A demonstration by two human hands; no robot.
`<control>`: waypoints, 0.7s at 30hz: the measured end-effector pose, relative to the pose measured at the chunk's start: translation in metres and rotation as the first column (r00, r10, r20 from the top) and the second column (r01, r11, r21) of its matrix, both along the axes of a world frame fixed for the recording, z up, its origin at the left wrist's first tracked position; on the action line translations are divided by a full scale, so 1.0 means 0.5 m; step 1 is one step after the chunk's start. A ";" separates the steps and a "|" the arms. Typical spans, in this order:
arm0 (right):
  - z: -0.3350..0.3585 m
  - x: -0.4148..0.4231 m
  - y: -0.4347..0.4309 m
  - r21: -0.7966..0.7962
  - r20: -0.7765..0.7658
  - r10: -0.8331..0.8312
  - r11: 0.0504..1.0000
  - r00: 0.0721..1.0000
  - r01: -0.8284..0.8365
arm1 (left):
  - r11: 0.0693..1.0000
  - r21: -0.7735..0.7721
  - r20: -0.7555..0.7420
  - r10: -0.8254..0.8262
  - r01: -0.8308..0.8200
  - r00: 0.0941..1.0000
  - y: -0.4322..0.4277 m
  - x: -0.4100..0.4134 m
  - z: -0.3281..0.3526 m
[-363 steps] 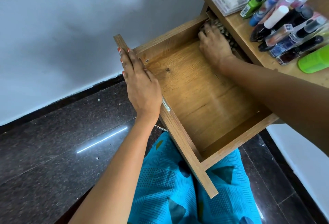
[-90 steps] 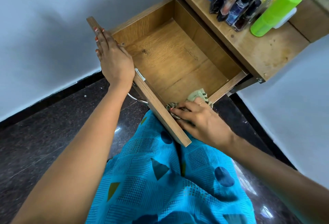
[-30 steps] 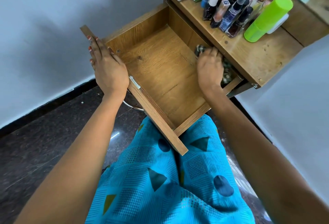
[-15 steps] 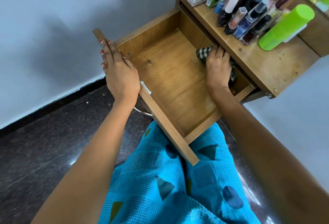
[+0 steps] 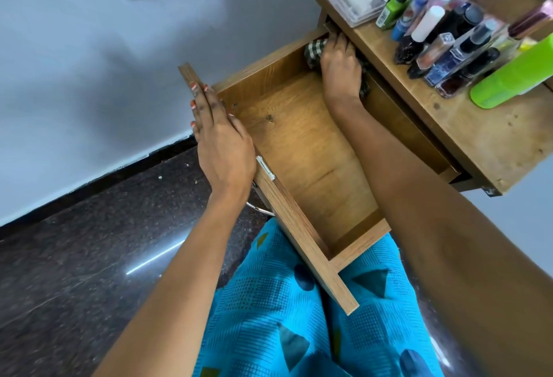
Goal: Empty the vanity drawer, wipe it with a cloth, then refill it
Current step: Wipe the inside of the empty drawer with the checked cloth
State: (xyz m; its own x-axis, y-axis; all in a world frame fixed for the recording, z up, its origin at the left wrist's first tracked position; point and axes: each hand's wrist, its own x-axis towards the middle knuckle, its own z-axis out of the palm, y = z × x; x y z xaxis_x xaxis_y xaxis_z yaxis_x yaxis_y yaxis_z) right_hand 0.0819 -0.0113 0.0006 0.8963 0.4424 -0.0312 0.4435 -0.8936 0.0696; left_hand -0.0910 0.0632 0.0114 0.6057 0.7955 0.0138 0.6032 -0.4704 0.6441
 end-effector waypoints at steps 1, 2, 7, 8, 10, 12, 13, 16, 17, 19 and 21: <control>-0.001 -0.003 -0.004 0.007 0.025 -0.006 1.000 1.000 0.005 | 1.000 0.004 -0.001 -0.002 0.002 1.000 0.000 0.000 -0.001; -0.007 -0.005 -0.007 0.027 0.049 -0.027 0.999 0.998 0.025 | 1.000 0.008 -0.003 -0.004 0.004 1.000 0.000 -0.001 -0.002; -0.021 -0.029 -0.025 0.084 0.182 -0.094 0.993 0.979 0.079 | 1.000 0.025 -0.031 0.007 -0.007 0.999 -0.002 -0.003 -0.004; -0.018 -0.019 -0.022 0.107 0.146 -0.092 0.991 0.985 0.077 | 1.000 0.027 -0.037 0.008 -0.007 0.999 -0.002 -0.002 -0.003; -0.006 0.002 -0.009 0.127 0.137 -0.058 0.991 0.989 0.041 | 0.999 0.039 -0.048 0.009 -0.007 0.999 -0.003 -0.002 -0.002; 0.009 0.016 0.013 0.079 0.269 -0.091 0.994 0.959 0.072 | 0.999 0.045 -0.051 0.007 -0.005 0.999 -0.003 -0.002 -0.003; 0.013 0.025 0.018 0.085 0.223 -0.106 0.992 0.969 0.089 | 0.999 0.049 -0.053 0.008 -0.005 0.999 -0.002 -0.001 -0.003; -0.011 0.054 0.041 0.143 0.187 -0.065 0.989 0.980 0.038 | 0.999 0.053 -0.055 0.014 -0.011 0.998 -0.002 0.000 -0.003; -0.016 0.056 0.046 0.182 0.186 -0.061 0.983 0.981 0.026 | 0.999 0.051 -0.050 0.015 -0.013 0.999 -0.003 0.001 -0.003; -0.017 0.059 0.048 0.202 0.189 -0.049 0.979 0.981 0.010 | 0.999 0.049 -0.042 0.017 -0.015 0.999 -0.004 0.001 -0.003; -0.013 0.055 0.045 0.218 0.160 -0.045 0.976 0.986 0.009 | 0.999 0.044 -0.045 0.018 -0.016 0.999 -0.005 0.001 -0.004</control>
